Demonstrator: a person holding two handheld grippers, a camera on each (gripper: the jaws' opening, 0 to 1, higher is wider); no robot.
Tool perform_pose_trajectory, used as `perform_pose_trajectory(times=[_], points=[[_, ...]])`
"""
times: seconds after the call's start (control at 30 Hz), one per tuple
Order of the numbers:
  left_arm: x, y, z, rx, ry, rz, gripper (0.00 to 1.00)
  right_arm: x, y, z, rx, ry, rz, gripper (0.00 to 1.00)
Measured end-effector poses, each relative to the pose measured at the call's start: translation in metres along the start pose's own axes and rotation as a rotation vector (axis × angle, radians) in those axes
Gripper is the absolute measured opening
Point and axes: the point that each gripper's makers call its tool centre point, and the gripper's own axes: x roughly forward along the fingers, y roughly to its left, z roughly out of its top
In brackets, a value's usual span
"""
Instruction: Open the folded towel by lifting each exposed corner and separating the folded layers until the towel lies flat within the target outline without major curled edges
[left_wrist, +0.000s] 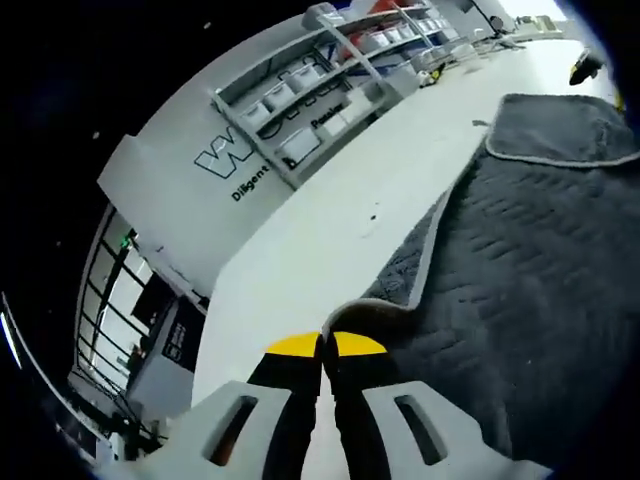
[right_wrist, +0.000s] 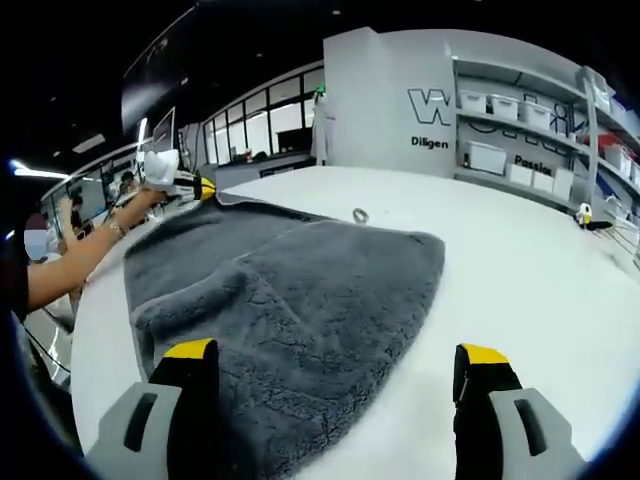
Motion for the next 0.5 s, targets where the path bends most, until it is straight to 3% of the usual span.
perform_pose_trajectory(times=[0.2,0.27,0.37,0.5], points=[[0.019,-0.006,-0.014,-0.015,0.040,-0.018,0.03,0.000,0.000,0.000,0.002,-0.001,0.000,0.99],[0.022,-0.010,-0.024,-0.053,0.073,-0.029,0.03,0.000,0.001,0.000,0.000,-0.001,0.001,0.99],[0.025,-0.011,-0.030,-0.095,0.076,-0.032,0.05,0.000,0.001,0.000,-0.001,0.000,0.003,0.99],[0.027,-0.012,-0.037,-0.138,0.090,-0.039,0.18,0.000,0.002,0.000,-0.003,-0.001,0.005,0.99]])
